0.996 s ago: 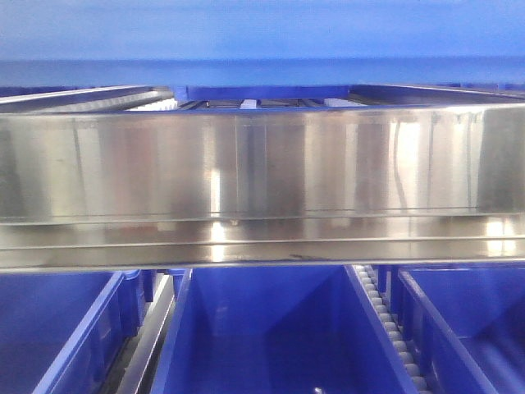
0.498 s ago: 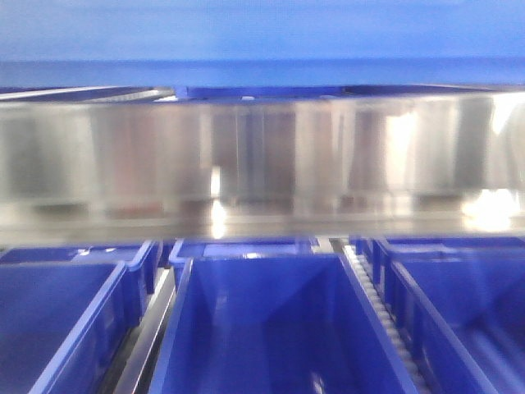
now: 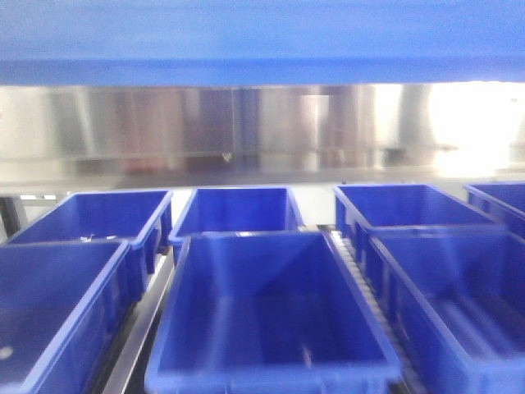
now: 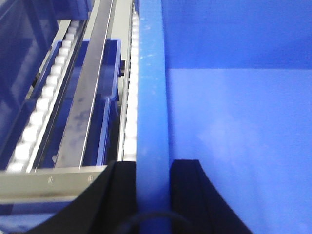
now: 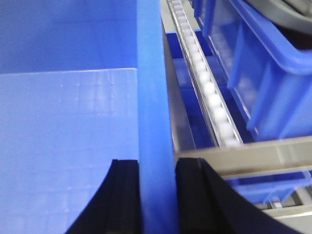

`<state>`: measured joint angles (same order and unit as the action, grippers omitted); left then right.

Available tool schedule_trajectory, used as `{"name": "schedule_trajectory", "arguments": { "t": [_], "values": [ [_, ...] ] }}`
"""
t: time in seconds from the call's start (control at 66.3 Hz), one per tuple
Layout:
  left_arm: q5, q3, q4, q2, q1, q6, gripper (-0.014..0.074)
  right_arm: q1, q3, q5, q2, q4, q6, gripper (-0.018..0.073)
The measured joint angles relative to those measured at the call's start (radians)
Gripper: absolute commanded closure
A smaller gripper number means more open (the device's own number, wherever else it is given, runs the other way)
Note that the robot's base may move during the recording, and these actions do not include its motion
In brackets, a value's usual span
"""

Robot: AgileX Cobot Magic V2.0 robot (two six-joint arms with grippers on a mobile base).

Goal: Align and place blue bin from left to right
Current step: 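Turn the base away from the rack while holding the bin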

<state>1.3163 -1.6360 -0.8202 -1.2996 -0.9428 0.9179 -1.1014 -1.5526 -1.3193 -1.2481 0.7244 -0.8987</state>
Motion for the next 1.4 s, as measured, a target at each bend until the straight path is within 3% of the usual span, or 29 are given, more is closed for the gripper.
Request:
{"name": "schedule_trajectory", "arguments": {
  "t": [1.404],
  "values": [
    [0.0, 0.0, 0.0, 0.0, 0.001, 0.0, 0.0707, 0.0, 0.0, 0.0, 0.0, -0.002, 0.0, 0.0643]
  ]
}}
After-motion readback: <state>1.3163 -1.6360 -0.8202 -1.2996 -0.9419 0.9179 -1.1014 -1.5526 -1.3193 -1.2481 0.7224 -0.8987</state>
